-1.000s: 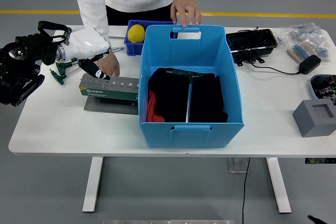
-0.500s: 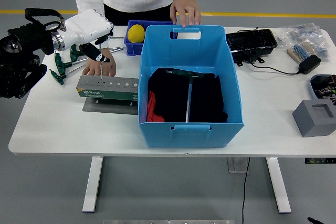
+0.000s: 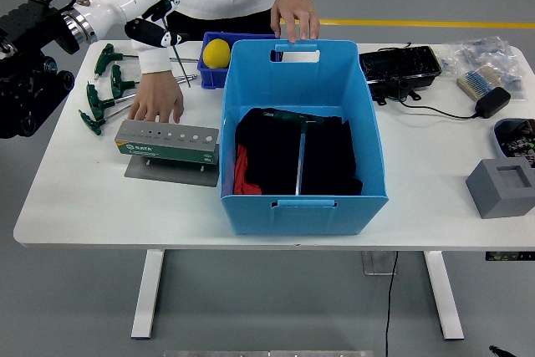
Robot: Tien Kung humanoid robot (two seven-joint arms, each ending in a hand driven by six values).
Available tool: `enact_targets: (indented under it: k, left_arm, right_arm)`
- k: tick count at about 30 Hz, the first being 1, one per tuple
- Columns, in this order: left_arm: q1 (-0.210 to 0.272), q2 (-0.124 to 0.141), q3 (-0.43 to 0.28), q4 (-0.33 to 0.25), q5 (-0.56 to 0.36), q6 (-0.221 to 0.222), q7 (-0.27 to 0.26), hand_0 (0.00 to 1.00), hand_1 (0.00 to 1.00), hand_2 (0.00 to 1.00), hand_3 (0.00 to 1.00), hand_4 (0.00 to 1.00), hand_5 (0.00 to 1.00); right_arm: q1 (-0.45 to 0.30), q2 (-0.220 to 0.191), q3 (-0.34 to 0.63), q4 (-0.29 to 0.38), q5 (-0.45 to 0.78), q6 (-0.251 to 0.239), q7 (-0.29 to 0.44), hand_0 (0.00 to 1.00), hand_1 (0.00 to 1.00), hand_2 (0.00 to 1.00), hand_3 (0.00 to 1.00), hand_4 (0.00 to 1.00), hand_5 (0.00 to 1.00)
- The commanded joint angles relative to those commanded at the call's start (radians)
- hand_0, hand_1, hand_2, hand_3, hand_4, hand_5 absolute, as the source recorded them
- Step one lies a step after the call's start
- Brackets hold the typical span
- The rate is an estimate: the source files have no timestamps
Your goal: Lift tool from toolbox,place it in box,lift tool from toolbox,place it in box
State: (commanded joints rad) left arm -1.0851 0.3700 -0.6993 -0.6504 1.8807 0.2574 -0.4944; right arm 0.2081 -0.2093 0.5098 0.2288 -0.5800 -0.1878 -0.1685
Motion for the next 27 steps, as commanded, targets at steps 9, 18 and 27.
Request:
enact_targets:
  k: [9,18,27]
  left_arm:
    - [0.020,-0.001,-0.065,-0.174,-0.014,-0.037,0.044,0.049,0.002,0.002,0.003,0.816,0.303]
    - [0.079,-0.093,-0.130,-0.293,0.000,-0.053,0.061,0.054,0.002,0.002,0.004,0.813,0.299]
    - [0.113,-0.152,-0.019,-0.272,-0.008,-0.057,0.063,0.055,0.002,0.002,0.004,0.808,0.294]
  right_arm:
    - [-0.001,0.000,0.003,0.000,-0.006,0.003,-0.003,0.622,0.607,0.677,0.547,0.785,0.654]
    - [0.000,0.002,0.000,0.000,-0.002,0.003,-0.002,0.620,0.607,0.677,0.547,0.786,0.654]
    - [0.007,0.000,-0.005,0.001,0.005,0.003,-0.001,0.621,0.606,0.677,0.547,0.786,0.657]
